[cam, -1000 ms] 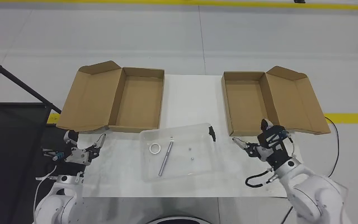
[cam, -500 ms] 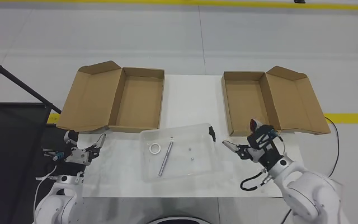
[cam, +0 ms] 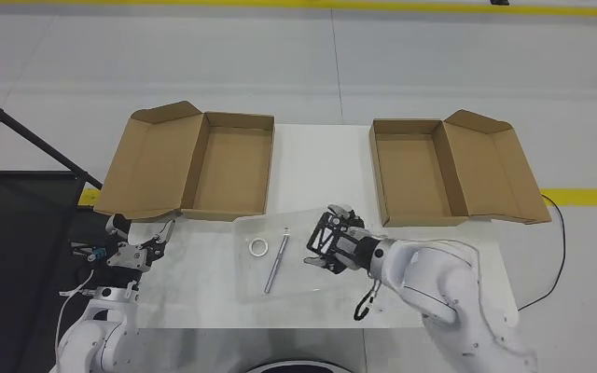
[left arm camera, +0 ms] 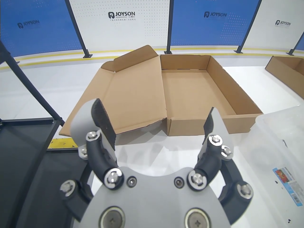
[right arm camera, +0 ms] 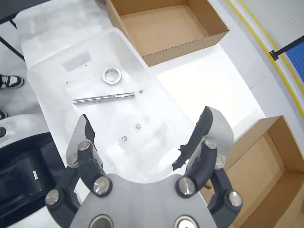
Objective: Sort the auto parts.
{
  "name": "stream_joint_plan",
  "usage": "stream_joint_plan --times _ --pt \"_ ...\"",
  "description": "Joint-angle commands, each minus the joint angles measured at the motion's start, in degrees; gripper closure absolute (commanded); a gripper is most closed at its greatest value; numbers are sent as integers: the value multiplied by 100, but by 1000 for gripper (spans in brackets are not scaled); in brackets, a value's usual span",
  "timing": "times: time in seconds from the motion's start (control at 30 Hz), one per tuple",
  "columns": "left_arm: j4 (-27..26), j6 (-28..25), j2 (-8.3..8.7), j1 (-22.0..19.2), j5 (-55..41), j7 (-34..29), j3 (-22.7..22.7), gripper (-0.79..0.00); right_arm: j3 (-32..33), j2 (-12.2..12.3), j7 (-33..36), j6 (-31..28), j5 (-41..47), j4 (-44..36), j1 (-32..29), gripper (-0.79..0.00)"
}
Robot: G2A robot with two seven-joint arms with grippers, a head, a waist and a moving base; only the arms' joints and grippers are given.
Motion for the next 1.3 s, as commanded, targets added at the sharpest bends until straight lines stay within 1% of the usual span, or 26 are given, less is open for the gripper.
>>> stream_joint_plan --times 0.0,0.03,0.07,0.1,0.13,0.17,0.23,0.37,0.43,0.5,0.53,0.6,0.67,0.7,0.73,0.77,0.93,1.0,1.07,1.2,1.23,1.27 --pt "0 0 0 0 0 0 0 -785 -260 -41 191 16 2 252 251 -785" --pt "0 0 0 0 0 0 0 -785 -383 -64 277 33 -4 372 354 -736" --pt "0 0 0 0 0 0 0 -785 -486 -85 352 80 -19 485 442 -711" --pt "0 0 0 0 0 0 0 -785 -590 -104 445 107 -57 586 516 -717" --pt "0 0 0 0 0 0 0 -785 -683 -121 521 130 -92 673 575 -650" --pt "0 0 0 0 0 0 0 -785 -759 -135 608 161 -134 767 622 -619" --pt "0 0 0 0 0 0 0 -785 -896 -160 802 296 -327 900 702 -625" --pt "0 0 0 0 0 0 0 -785 -1086 -210 881 406 -368 1244 802 -631" --pt "0 0 0 0 0 0 0 -785 -1159 -241 858 448 -332 1433 873 -591" --pt "0 0 0 0 0 0 0 -785 -1225 -268 831 452 -291 1604 943 -529" --pt "0 0 0 0 0 0 0 -785 -1261 -282 828 458 -286 1674 976 -517" --pt "0 0 0 0 0 0 0 -785 -1323 -308 810 473 -260 1801 1035 -434" --pt "0 0 0 0 0 0 0 -785 -1378 -333 819 498 -259 1923 1093 -434" --pt "0 0 0 0 0 0 0 -785 -1407 -345 829 497 -244 1977 1119 -419" --pt "0 0 0 0 0 0 0 -785 -1430 -355 833 490 -230 2023 1146 -379" --pt "0 0 0 0 0 0 0 -785 -1444 -365 838 506 -226 2068 1166 -369" --pt "0 0 0 0 0 0 0 -785 -1483 -393 882 538 -224 2229 1229 -360" --pt "0 0 0 0 0 0 0 -785 -1499 -402 909 553 -239 2266 1241 -336" --pt "0 0 0 0 0 0 0 -785 -1509 -409 912 554 -234 2290 1244 -271" --pt "0 0 0 0 0 0 0 -785 -1507 -416 920 562 -229 2307 1237 -31" --pt "0 0 0 0 0 0 0 -785 -1503 -417 926 564 -230 2300 1233 0" --pt "0 0 0 0 0 0 0 -785 -1497 -417 929 562 -229 2289 1229 0"
